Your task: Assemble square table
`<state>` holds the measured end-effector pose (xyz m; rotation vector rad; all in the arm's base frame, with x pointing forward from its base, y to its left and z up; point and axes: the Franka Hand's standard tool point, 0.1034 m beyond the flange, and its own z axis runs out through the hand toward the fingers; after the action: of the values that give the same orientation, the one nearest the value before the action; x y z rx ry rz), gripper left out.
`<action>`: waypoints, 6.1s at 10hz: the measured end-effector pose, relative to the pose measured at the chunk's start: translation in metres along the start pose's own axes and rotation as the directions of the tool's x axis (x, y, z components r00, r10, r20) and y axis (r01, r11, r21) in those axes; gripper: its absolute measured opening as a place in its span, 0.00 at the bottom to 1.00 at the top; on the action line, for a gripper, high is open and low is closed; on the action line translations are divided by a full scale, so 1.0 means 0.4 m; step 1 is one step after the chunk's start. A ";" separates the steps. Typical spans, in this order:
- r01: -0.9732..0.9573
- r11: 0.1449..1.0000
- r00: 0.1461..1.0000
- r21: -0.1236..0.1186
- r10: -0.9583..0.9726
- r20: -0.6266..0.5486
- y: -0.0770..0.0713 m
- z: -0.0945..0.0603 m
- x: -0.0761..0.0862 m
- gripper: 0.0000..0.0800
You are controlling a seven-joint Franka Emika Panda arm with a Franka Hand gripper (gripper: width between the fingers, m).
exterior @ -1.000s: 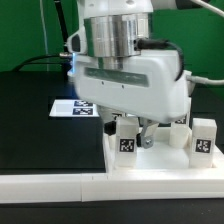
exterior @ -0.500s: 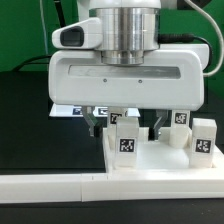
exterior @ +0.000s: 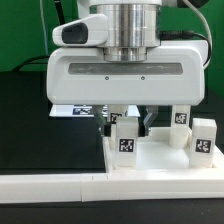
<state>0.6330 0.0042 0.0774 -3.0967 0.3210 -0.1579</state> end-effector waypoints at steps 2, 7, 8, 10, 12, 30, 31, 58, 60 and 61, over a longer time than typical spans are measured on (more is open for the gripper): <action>-0.140 0.990 0.990 -0.002 0.140 0.000 0.004 0.000 0.000 0.36; -0.728 0.685 0.685 -0.023 0.729 0.018 0.015 0.001 -0.008 0.36; -0.860 0.509 0.508 -0.022 0.860 0.038 0.014 0.003 -0.013 0.36; -0.961 0.277 0.275 -0.021 0.958 0.078 0.020 0.005 -0.018 0.36; -0.992 0.120 0.117 -0.029 0.989 0.086 0.021 0.005 -0.021 0.41; -0.269 0.963 0.963 -0.014 0.269 0.013 0.001 0.013 -0.023 0.36; -0.358 0.934 0.934 -0.014 0.358 0.012 0.002 0.013 -0.023 0.36; -0.237 0.971 0.971 0.014 0.237 0.016 -0.001 0.023 -0.030 0.81; -0.239 0.971 0.971 0.013 0.239 0.017 -0.001 0.024 -0.030 0.48; -0.339 0.941 0.941 0.014 0.339 0.019 -0.002 0.024 -0.030 0.48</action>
Offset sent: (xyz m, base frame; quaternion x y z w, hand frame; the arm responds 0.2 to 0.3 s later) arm 0.0000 0.0000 0.0000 0.0000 0.0000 0.1296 0.9916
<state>0.6224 0.0077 0.0668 -2.9628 0.8379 -0.1257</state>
